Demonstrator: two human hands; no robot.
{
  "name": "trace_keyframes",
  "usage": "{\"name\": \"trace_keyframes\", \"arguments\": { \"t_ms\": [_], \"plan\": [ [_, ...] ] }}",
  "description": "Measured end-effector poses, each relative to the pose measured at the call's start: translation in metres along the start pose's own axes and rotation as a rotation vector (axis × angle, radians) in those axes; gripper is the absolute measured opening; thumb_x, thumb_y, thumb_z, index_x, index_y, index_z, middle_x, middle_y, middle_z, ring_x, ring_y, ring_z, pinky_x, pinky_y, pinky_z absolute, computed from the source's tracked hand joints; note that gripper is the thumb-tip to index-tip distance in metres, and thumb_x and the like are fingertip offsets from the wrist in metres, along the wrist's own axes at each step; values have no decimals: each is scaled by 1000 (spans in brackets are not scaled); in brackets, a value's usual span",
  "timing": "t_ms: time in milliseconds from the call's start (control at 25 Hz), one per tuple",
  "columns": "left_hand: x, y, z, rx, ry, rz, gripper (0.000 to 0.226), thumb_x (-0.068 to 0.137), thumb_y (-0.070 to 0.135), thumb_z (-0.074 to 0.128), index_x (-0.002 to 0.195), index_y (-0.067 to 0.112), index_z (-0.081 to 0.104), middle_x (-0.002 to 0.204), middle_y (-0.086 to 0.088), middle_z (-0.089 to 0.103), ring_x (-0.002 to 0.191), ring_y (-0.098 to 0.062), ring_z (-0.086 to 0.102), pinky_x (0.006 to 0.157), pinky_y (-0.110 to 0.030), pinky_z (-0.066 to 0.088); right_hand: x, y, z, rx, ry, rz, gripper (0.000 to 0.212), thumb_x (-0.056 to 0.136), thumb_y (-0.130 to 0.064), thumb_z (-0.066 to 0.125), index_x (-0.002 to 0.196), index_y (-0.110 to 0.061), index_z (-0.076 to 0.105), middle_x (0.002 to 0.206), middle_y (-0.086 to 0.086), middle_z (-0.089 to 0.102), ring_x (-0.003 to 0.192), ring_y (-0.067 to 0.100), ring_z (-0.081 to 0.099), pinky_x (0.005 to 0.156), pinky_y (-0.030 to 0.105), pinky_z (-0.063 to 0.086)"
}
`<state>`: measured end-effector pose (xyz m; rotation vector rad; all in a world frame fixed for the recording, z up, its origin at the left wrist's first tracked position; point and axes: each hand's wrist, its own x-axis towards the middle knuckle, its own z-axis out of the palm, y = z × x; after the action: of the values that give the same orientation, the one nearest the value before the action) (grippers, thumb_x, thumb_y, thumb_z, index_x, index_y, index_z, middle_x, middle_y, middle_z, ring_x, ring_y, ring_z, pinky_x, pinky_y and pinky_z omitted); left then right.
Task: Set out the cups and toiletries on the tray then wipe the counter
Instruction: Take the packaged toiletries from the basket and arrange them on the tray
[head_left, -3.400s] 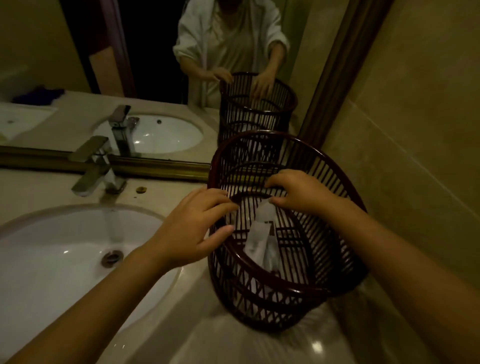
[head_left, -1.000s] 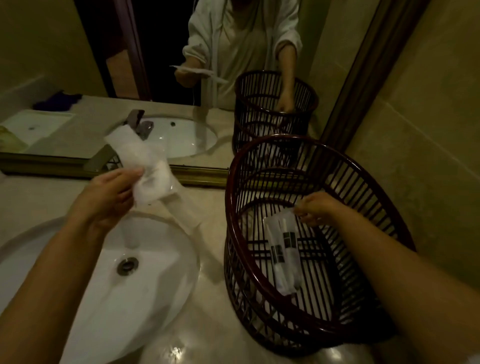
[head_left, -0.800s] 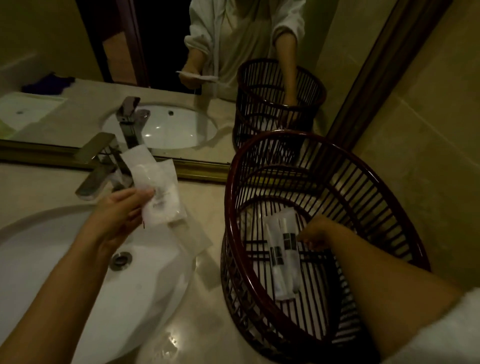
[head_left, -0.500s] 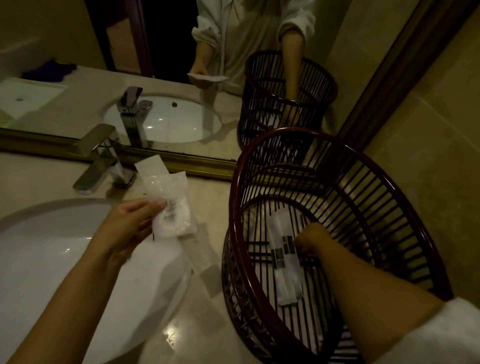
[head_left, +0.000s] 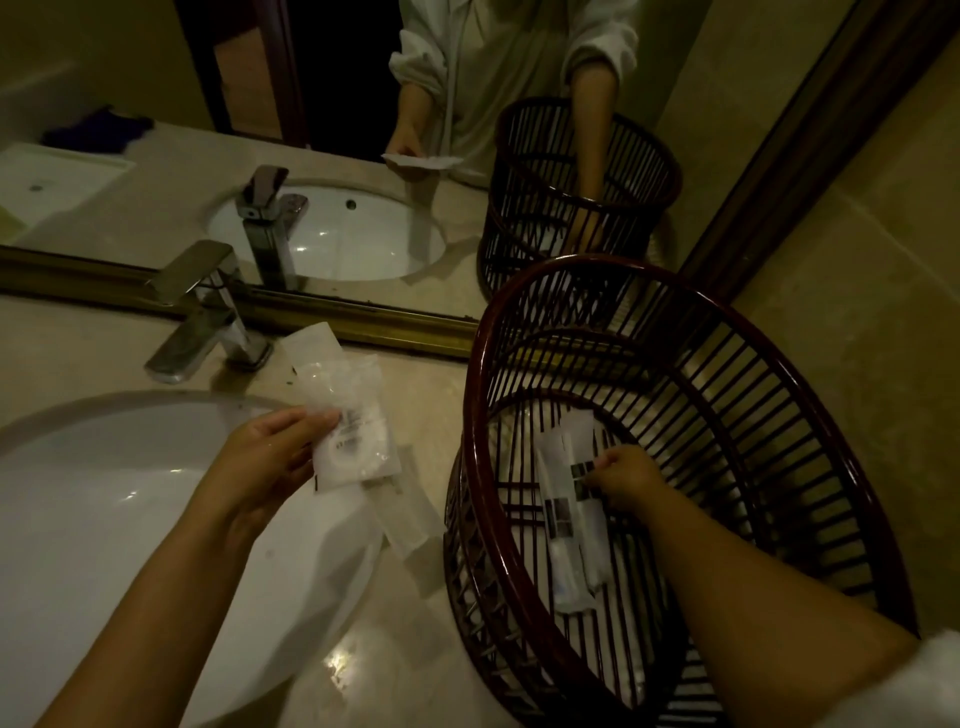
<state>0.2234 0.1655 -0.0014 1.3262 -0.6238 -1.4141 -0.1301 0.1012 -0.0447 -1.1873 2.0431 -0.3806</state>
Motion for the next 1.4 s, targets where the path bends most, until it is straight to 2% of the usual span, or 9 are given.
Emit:
{"name": "trace_keyframes", "arguments": {
  "t_ms": [160,280,440,600,760,920,1080,1240,1400],
  "plan": [
    [3,-5,-2,-7,-13,-2,19,58,26,74,75,18,75,81,-4,76,75,-16,72,55,-22,55,-6,-8,-17,120,60,-100,28,77,-2,68,61,-14,49,65,6,54,64,21,56,53,29,48],
    [3,-7,-1,-26,-22,3,18,59,24,73,76,16,73,78,-3,76,73,-16,72,54,-22,55,-11,-15,-32,305,-58,-51,20,79,-2,66,66,-11,55,72,8,61,65,17,62,44,25,49],
    [0,-11,4,-36,-35,-3,16,63,21,70,77,13,70,70,-2,75,65,-12,71,51,-20,53,-20,-12,-15,268,-280,18,9,77,-1,66,79,-8,61,89,11,64,81,21,65,48,23,53],
    [-2,-11,1,-41,-39,12,14,61,22,70,72,14,73,70,-2,75,64,-12,71,51,-19,53,-13,-7,9,69,-184,-44,19,76,-1,67,65,-12,57,75,6,58,72,16,56,52,24,48],
    [-4,-10,-4,-28,-40,26,15,60,24,71,71,17,76,74,-3,76,69,-14,72,54,-21,54,-3,-7,16,65,-41,-54,27,71,1,72,67,-15,50,72,5,54,72,20,54,60,29,49],
    [-5,-5,-3,-21,-35,34,14,61,24,71,72,17,76,76,-4,76,70,-16,72,54,-22,54,-10,-25,4,88,-113,-86,19,75,0,69,70,-14,57,82,8,58,77,20,57,61,29,49],
    [-12,5,6,18,-53,19,17,65,21,70,79,13,72,77,-4,76,72,-17,72,54,-22,55,-29,-72,-58,132,-168,-248,12,81,-2,61,80,-15,61,94,9,62,85,20,62,61,26,49],
    [-29,14,20,72,-62,80,6,74,15,67,78,14,71,73,0,76,70,-14,72,54,-21,55,-85,-112,-123,393,-256,-416,18,75,-1,63,81,-18,68,91,6,69,77,14,71,55,21,55],
    [-53,34,33,156,-83,182,9,79,11,64,74,14,70,69,2,75,66,-11,71,53,-19,54,-153,-153,-139,718,-508,-615,23,61,-9,65,79,-19,76,83,1,76,80,15,72,57,20,56]
  ]
}}
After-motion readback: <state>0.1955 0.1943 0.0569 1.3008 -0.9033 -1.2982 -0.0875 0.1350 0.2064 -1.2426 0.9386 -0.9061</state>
